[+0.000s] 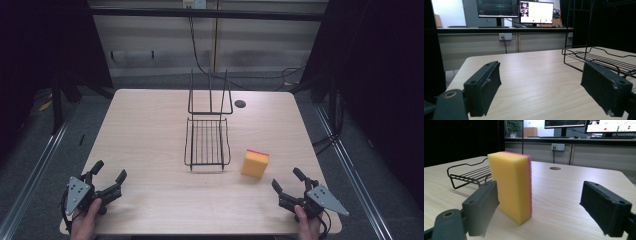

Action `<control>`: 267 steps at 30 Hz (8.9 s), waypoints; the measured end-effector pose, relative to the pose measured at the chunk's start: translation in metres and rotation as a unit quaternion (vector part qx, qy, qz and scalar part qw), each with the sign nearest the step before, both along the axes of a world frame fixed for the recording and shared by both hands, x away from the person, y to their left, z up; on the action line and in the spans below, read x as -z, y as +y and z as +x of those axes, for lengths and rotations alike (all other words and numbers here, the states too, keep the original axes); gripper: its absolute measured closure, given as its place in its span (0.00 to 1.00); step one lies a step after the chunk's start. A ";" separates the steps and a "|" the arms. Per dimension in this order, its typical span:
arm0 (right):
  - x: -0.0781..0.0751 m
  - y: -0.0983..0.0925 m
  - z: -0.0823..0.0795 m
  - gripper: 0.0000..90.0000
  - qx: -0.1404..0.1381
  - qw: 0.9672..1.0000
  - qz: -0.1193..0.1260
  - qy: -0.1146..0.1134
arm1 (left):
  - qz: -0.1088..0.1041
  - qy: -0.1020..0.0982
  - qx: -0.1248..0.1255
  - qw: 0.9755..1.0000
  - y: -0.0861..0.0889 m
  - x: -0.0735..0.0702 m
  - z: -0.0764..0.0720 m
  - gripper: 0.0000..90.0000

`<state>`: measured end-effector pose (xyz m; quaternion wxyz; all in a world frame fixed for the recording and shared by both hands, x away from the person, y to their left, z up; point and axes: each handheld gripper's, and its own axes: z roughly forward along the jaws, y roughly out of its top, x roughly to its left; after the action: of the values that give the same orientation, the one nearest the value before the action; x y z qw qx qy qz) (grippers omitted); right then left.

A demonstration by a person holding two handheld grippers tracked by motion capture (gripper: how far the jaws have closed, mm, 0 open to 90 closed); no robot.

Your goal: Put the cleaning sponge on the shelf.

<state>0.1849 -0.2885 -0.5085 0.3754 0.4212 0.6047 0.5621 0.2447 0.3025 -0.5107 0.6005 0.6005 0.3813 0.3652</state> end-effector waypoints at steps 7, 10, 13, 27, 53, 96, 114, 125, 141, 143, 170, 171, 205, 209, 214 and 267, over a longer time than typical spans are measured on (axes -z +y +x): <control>-0.001 -0.001 0.004 0.15 -0.005 1.000 0.008 0.021 | 0.001 0.003 0.001 1.000 0.000 0.000 0.000 0.17; -0.002 -0.002 0.007 0.14 -0.023 0.999 0.012 0.037 | 0.001 0.002 0.001 1.000 0.000 0.000 0.000 0.17; -0.002 -0.004 0.009 0.14 -0.057 0.997 0.018 0.058 | 0.003 -0.001 -0.003 1.000 0.000 0.000 0.000 0.17; -0.004 0.000 0.012 0.20 -0.086 0.991 -0.006 0.105 | 0.003 0.001 -0.001 1.000 0.000 0.000 0.000 0.17; -0.024 0.003 0.036 0.18 -0.176 0.973 -0.020 0.150 | 0.001 0.002 0.000 1.000 0.000 0.000 0.000 0.17; -0.027 -0.005 0.100 0.39 -0.282 0.952 -0.004 0.117 | 0.004 0.004 0.002 1.000 0.001 0.000 0.000 0.17; -0.020 0.001 0.105 0.62 -0.303 0.947 -0.003 0.109 | 0.004 0.004 0.003 1.000 0.001 0.000 0.000 0.17; -0.022 0.000 0.104 0.65 -0.306 0.947 -0.003 0.100 | 0.006 0.003 0.001 1.000 0.001 0.000 0.000 0.17; -0.038 0.003 0.106 0.66 -0.314 0.945 -0.002 0.088 | 0.006 0.003 0.001 1.000 0.001 0.000 0.000 0.17; -0.042 0.003 0.106 0.66 -0.316 0.945 -0.005 0.087 | 0.007 0.003 0.003 1.000 0.001 0.000 0.001 0.17; -0.078 0.018 0.117 0.66 -0.340 0.938 -0.011 0.070 | 0.007 0.003 0.003 1.000 0.001 0.000 0.000 0.17; -0.079 0.019 0.118 0.66 -0.341 0.937 -0.013 0.070 | 0.005 0.004 0.003 1.000 0.001 0.000 0.000 0.17; -0.103 0.087 0.154 0.66 -0.414 0.908 -0.029 0.056 | 0.000 0.002 0.003 1.000 0.000 0.000 0.000 0.17; -0.101 0.094 0.156 0.66 -0.422 0.904 -0.028 0.057 | 0.000 0.002 0.003 1.000 0.000 0.000 0.000 0.17; -0.098 0.105 0.163 0.66 -0.437 0.897 -0.035 0.062 | 0.000 0.002 0.003 1.000 0.000 0.000 0.000 0.17; -0.055 0.131 0.199 0.57 -0.470 0.874 -0.026 0.121 | 0.001 0.002 0.006 1.000 0.001 0.000 0.000 0.17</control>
<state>0.3839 -0.1579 -0.4534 0.0016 0.1421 0.7866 0.6010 0.2451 0.3031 -0.5106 0.6013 0.6041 0.3789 0.3604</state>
